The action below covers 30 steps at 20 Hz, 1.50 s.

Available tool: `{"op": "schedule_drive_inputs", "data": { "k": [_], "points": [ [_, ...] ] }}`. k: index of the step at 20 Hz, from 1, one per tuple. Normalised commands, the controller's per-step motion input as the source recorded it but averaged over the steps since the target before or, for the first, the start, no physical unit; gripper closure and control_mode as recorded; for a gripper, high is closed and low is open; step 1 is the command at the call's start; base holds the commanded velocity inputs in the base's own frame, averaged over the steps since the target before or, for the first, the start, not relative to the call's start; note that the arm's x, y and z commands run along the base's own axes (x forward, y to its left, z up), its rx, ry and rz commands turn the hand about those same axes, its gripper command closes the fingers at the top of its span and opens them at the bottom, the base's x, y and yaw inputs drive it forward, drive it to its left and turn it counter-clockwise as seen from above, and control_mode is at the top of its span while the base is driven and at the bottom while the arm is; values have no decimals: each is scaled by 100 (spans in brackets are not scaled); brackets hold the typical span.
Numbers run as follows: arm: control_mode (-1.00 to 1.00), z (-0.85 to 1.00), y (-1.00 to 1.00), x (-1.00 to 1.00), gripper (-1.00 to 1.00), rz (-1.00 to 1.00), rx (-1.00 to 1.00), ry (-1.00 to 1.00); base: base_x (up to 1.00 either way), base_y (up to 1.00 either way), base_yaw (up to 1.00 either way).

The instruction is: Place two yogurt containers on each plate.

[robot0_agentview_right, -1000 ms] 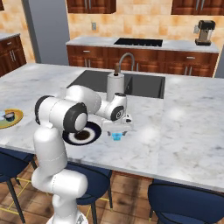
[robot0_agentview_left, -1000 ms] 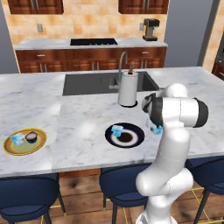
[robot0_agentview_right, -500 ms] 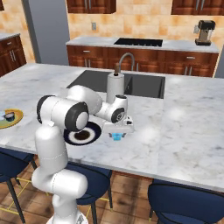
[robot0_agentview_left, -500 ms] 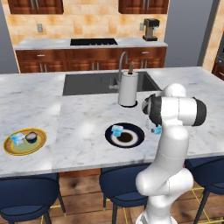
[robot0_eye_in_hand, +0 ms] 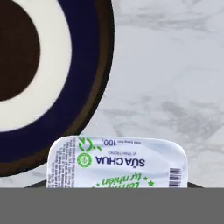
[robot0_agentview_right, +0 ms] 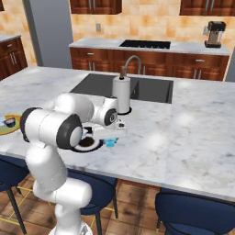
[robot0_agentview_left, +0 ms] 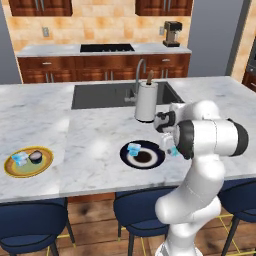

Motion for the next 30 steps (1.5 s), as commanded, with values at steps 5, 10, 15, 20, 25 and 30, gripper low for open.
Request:
{"op": "schedule_drive_inputs", "data": {
  "k": [5, 10, 15, 20, 25, 30],
  "points": [
    [-100, 51, 66, -22, 100, 8, 2, 4, 0, 0, 0],
    [-100, -15, 42, 43, 100, 19, -2, -4, 0, 0, 0],
    [-100, -19, 39, 49, 100, 19, 0, -3, 0, 0, 0],
    [-100, -21, 14, 8, 100, 2, 0, -4, 0, 0, 0],
    [-100, -6, 0, -2, -100, 0, 0, 0, 0, 0, 0],
    [-100, -1, 0, 0, -100, 0, 0, 0, 0, 0, 0]
  ]
}}
